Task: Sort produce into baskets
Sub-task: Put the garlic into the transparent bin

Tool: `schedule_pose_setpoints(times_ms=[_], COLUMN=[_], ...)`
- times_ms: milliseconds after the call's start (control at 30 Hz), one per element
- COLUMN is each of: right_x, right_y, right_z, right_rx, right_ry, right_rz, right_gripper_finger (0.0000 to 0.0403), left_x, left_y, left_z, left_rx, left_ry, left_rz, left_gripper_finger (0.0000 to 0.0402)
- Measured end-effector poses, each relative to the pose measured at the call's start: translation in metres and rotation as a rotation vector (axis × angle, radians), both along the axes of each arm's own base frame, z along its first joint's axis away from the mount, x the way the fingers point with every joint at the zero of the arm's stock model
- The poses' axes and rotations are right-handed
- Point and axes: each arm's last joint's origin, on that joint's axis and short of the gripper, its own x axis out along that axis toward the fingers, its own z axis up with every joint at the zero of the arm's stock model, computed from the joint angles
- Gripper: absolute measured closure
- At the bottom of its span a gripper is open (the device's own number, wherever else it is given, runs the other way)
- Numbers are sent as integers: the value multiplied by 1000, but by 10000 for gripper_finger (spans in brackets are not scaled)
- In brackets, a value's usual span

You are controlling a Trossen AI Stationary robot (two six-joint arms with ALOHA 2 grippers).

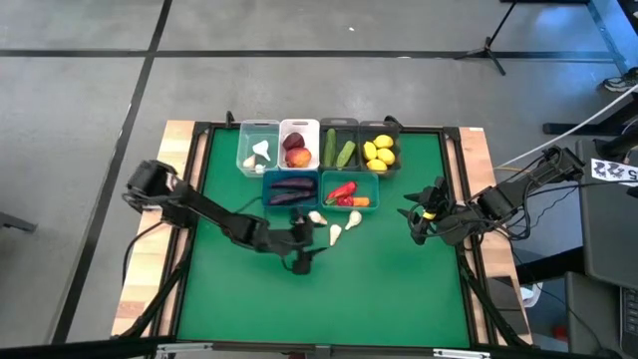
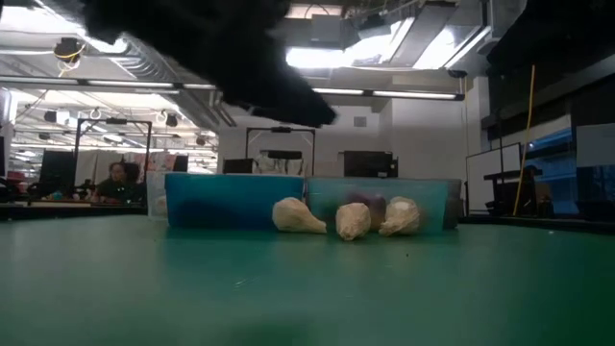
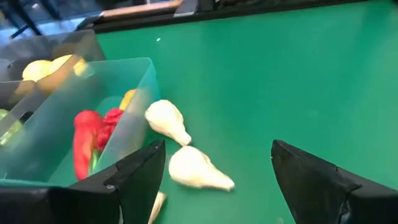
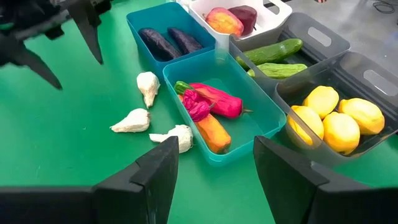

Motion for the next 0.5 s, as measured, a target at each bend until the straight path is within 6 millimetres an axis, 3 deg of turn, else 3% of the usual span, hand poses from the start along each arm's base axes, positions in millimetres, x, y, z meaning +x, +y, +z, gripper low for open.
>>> schedule_pose_setpoints(times_ms=[267,500], right_x=[0,0], right_y=[0,0], right_z=[0,0], right_rx=[0,-3], right_ry=[1,6], right_rz=[0,1], right_gripper_finger=[194,194], left_x=[45,51], left_y=[-1,5], left_z=[-6,-13], left_rx=[73,-37], left_ry=[7,-11], left_rz=[236,344], left_gripper_finger=[112,149])
